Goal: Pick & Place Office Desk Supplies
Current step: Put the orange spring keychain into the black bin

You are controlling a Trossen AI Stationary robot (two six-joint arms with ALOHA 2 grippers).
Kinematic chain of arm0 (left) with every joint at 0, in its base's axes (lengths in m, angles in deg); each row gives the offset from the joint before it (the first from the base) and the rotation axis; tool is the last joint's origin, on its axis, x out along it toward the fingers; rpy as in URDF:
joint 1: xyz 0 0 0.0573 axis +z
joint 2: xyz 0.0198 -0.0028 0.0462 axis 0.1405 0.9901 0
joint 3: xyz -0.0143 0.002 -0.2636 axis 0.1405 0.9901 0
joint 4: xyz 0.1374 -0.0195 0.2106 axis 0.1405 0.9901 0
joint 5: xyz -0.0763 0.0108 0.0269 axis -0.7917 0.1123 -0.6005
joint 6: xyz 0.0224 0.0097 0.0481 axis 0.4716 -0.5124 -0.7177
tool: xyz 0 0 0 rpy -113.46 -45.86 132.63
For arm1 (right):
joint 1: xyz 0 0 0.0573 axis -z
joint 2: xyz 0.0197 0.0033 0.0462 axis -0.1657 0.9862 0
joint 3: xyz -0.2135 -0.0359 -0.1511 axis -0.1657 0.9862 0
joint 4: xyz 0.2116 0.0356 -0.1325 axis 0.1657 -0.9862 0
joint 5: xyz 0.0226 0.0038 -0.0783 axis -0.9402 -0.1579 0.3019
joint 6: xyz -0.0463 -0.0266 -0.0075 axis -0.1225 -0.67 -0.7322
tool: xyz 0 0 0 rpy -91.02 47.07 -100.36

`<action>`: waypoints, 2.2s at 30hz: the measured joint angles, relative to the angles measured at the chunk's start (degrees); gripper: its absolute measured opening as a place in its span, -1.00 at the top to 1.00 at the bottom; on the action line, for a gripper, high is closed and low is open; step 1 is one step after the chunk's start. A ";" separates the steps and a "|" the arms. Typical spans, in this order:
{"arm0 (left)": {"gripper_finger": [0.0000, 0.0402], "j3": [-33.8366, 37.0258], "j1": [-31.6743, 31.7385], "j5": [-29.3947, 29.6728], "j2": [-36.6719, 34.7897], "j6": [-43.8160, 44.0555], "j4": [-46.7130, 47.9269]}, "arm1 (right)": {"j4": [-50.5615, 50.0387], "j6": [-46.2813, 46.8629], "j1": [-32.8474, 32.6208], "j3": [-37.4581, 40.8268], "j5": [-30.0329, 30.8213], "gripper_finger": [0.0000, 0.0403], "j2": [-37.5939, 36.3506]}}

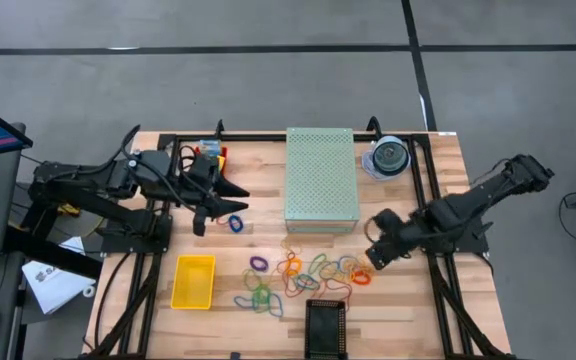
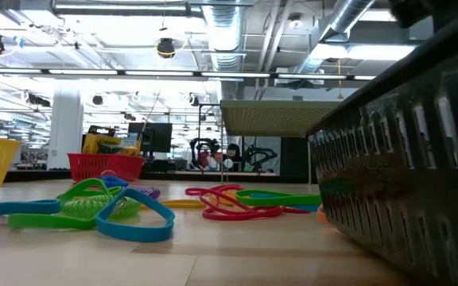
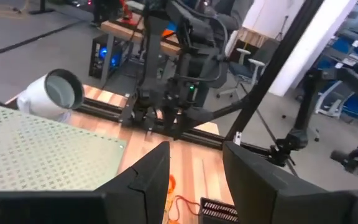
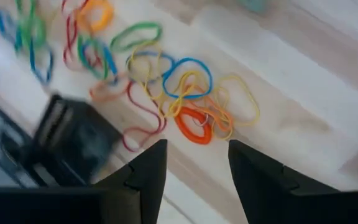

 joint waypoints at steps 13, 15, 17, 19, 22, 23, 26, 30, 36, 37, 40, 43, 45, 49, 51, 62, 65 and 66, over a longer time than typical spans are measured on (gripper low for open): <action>0.29 0.02 -0.19 -0.02 -0.02 1.71 -4.77 | 8.88 -28.78 -1.59 -0.01 -10.41 -0.05 17.57; 0.29 0.00 -0.19 -0.07 0.11 2.77 -4.86 | 10.49 -29.27 -3.46 -0.01 -10.38 -0.05 19.83; 0.29 0.02 -0.19 -0.06 0.20 3.60 -4.79 | 11.90 -31.29 -5.70 -0.01 -9.14 -0.05 21.66; 0.29 0.02 -0.19 -0.05 0.37 4.80 -5.23 | 13.33 -33.81 -8.23 -0.01 -6.63 -0.04 22.98; 0.29 0.04 -0.19 -0.09 0.59 5.54 -6.46 | 15.98 -37.46 -12.15 0.08 -0.38 -0.04 23.35; 0.29 0.04 -0.19 -0.11 0.57 5.98 -6.91 | 17.18 -38.48 -13.32 0.52 2.16 -0.04 23.26; 0.29 0.03 -0.20 -0.24 0.53 6.55 -6.88 | 18.61 -40.27 -15.97 2.46 8.84 -0.04 22.46; 0.29 0.04 -0.96 -0.18 0.51 6.56 -6.85 | 20.23 -40.43 -16.52 5.45 11.31 -0.02 21.18; 0.29 0.11 -1.54 0.22 1.26 6.21 -6.44 | 29.60 -39.97 -16.68 9.39 7.84 0.02 20.29; 0.29 0.11 -1.54 0.24 1.46 6.16 -6.75 | 29.85 -39.85 -16.70 10.00 7.69 0.03 20.29; 0.29 0.09 -1.54 0.47 1.65 6.07 -6.65 | 30.93 -39.20 -16.00 11.48 7.75 0.06 20.29; 0.29 0.09 -1.43 0.48 2.33 5.69 -6.80 | 33.23 -39.21 -15.06 13.71 7.52 0.10 20.29; 0.29 0.15 -1.41 0.46 2.48 5.53 -6.50 | 34.50 -39.21 -14.39 14.74 7.00 0.12 20.29; 0.29 0.09 -1.39 0.46 2.85 5.55 -6.70 | 37.37 -39.22 -13.21 16.61 6.91 0.14 20.29; 0.29 0.09 -1.39 0.44 2.83 5.55 -6.71 | 38.48 -39.20 -12.69 17.58 6.89 0.15 20.29; 0.29 0.09 -1.39 0.66 2.80 6.03 -6.83 | 42.37 -38.18 -12.62 19.22 5.30 0.17 21.15; 0.30 0.09 -1.39 0.68 2.80 6.06 -6.78 | 43.70 -37.85 -12.53 19.22 3.94 0.20 22.71; 0.31 0.09 -1.39 0.70 2.80 6.10 -6.79 | 43.86 -37.88 -12.53 19.15 3.93 0.21 23.22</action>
